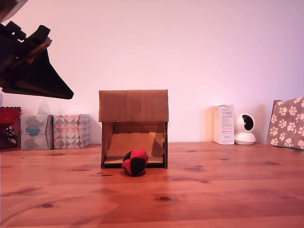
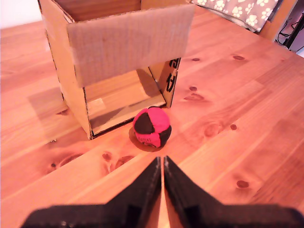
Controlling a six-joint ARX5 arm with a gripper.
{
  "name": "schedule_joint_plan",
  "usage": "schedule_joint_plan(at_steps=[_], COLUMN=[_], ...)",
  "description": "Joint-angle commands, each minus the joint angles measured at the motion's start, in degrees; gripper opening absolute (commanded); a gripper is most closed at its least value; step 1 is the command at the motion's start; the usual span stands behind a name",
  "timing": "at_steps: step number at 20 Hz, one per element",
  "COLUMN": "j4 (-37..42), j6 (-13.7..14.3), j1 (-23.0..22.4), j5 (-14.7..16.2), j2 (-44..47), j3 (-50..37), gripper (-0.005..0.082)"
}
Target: Drop the footbag into the cardboard dice tower
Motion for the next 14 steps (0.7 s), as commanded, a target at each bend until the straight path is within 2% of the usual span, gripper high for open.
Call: schedule_joint_plan(at_steps=[1,4,7,11,14], j4=[1.1,3.9,5.4,10.0,16.3], j6=[-0.1,-0.1,-0.8,-3.4,-4.4], j1=[0.1,-1.2,-4.7,-9.4,-12.3], j5=[0.5,2.9,2.1,-2.4,-7.3], j2=[-0.1,-0.1,0.0,4.3,11.2], j3=[-1.1,-1.1,-1.1,-1.1,-1.1], gripper=[-0.0021,-0.0021,-0.0021,-0.0021,-0.0021])
